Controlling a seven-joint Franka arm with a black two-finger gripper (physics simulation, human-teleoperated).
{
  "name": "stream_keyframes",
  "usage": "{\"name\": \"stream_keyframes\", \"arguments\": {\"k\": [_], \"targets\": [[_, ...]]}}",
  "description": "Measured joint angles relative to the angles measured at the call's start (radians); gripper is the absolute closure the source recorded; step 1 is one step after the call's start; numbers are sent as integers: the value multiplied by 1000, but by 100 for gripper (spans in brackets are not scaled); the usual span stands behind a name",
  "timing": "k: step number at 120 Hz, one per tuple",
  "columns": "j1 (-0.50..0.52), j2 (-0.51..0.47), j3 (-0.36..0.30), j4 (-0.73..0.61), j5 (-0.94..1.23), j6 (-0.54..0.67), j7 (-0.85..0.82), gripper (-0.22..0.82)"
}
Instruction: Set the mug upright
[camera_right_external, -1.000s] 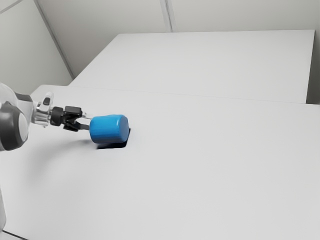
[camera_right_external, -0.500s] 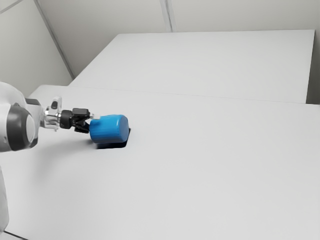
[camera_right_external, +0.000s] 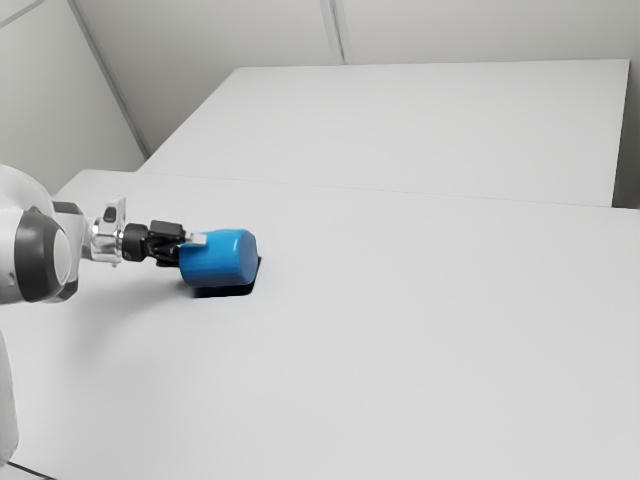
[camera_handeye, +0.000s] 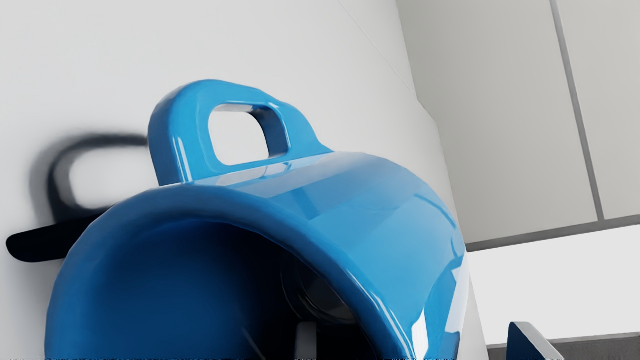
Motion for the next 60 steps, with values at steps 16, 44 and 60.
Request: {"name": "stream_keyframes", "arguments": {"k": [16, 44, 60], "targets": [[0, 0, 0, -2, -1, -3, 3, 35], [-4, -4, 0, -1, -2, -5, 8, 53], [-6, -7, 0, -1, -5, -4, 10, 61]]}}
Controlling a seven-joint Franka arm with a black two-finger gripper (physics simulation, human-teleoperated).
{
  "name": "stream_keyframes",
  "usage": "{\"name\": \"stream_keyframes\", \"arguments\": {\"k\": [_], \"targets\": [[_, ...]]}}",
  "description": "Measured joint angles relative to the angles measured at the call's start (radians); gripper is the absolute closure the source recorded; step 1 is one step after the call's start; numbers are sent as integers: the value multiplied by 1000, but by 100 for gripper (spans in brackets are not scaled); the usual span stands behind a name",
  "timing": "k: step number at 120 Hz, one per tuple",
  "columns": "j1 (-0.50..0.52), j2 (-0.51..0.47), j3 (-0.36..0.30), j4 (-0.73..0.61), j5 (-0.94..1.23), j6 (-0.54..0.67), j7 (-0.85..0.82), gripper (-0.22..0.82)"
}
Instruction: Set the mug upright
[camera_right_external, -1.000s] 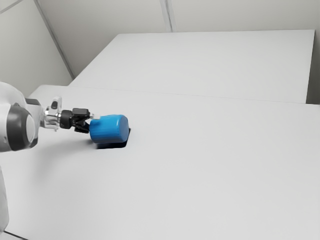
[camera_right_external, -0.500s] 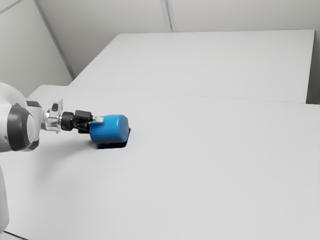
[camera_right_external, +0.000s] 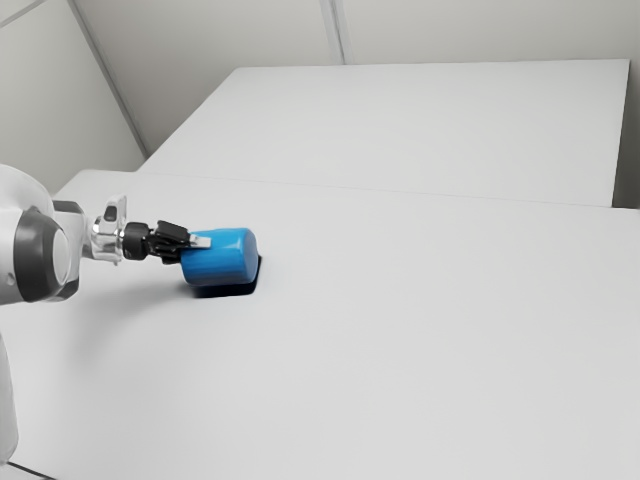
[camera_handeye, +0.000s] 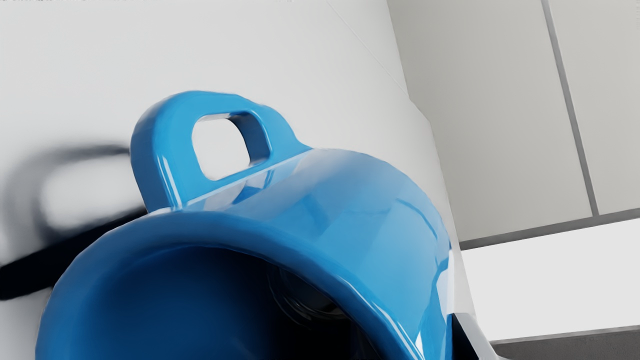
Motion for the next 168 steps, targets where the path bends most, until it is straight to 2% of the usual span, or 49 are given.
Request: {"name": "stream_keyframes", "arguments": {"k": [22, 29, 56, 73, 85, 97, 106, 116, 138, 168], "targets": [[-2, -10, 0, -1, -3, 4, 2, 68], [-3, -21, -1, -2, -2, 6, 3, 73], [-30, -86, -2, 1, 13, 27, 4, 70], [-90, -191, -30, 1, 89, 118, 2, 71], [-136, -282, -73, -2, 247, 215, -11, 71], [-169, -357, -162, -2, 520, 323, -52, 70], [-190, -387, -232, -2, 735, 399, -99, 70], [-211, -397, -282, -4, 950, 472, -166, 70], [-233, -440, -333, -80, 1229, 585, -310, 71], [-247, -495, -379, -204, 1396, 686, -484, 71]]}}
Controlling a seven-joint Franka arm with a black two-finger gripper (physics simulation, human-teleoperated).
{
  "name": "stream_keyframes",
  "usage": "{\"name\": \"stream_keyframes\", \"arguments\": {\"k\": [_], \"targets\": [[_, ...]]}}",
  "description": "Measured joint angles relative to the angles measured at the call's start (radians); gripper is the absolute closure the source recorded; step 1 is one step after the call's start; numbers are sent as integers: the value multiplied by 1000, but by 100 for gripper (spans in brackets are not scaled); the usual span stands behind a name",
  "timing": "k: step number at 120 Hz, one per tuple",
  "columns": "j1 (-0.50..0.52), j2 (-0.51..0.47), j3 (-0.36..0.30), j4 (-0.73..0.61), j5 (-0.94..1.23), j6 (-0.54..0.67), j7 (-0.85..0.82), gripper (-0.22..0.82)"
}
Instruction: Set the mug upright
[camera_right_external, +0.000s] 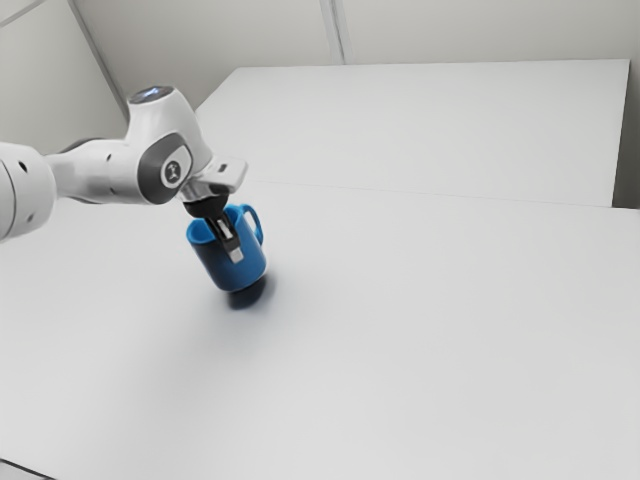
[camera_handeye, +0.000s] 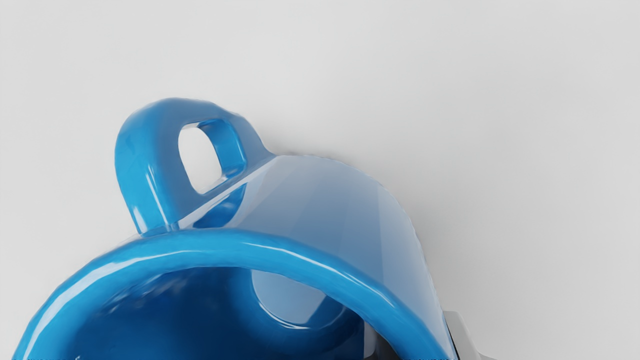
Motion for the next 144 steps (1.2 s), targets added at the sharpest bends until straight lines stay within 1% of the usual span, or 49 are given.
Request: {"name": "stream_keyframes", "arguments": {"k": [18, 42, 61, 77, 89, 103, 133, 144], "targets": [[2, -12, -27, -43, 50, 39, -86, 71], [-9, -17, -35, -116, 86, 84, -181, 70], [0, -16, -42, -132, 101, 113, -240, 70], [5, -16, -48, -141, 113, 123, -283, 68], [3, -16, -49, -144, 114, 127, -307, 61], [0, -16, -49, -144, 113, 128, -330, 51], [-3, -19, -49, -143, 112, 127, -364, 22], [-4, -28, -49, -143, 110, 124, -375, 14]]}}
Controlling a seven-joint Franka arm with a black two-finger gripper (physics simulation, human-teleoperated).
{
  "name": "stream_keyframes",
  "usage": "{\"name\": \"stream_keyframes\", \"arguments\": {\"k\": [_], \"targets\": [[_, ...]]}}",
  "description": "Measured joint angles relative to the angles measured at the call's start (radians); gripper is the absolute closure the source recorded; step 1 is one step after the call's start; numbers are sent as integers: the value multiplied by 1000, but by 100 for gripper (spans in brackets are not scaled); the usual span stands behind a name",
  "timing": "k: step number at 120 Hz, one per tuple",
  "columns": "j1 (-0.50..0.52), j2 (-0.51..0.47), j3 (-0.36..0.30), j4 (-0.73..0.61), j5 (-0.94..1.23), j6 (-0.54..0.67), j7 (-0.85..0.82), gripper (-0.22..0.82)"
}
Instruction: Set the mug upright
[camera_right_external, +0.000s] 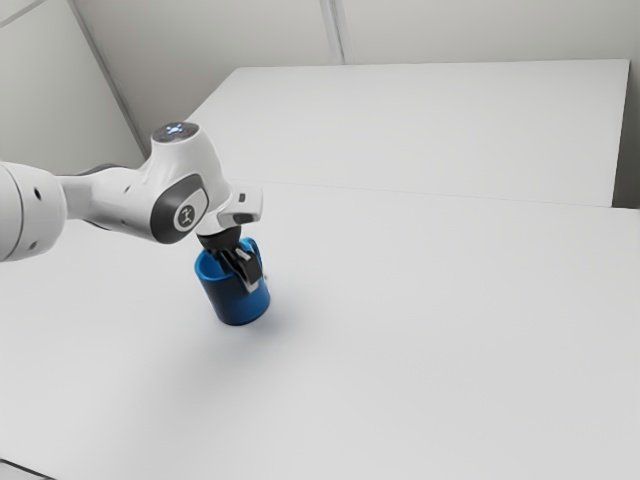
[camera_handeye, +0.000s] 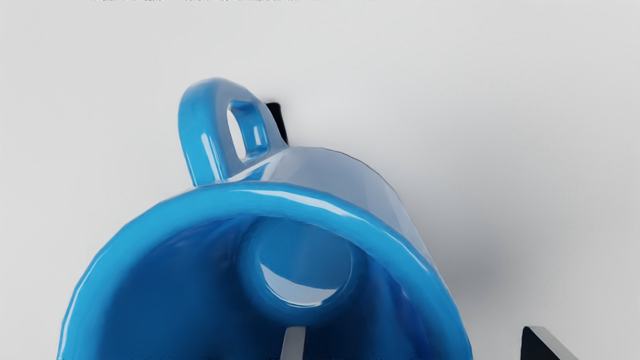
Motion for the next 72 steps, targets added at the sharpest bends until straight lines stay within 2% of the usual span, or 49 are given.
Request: {"name": "stream_keyframes", "arguments": {"k": [21, 32, 55, 72], "targets": [[12, -68, -19, 24, -18, -35, -17, 6], [14, -75, -32, 134, -40, -103, -25, 4], [-3, 54, -23, 512, -64, -341, -39, 2], [69, 106, -31, 635, -77, -495, -52, 1]]}}
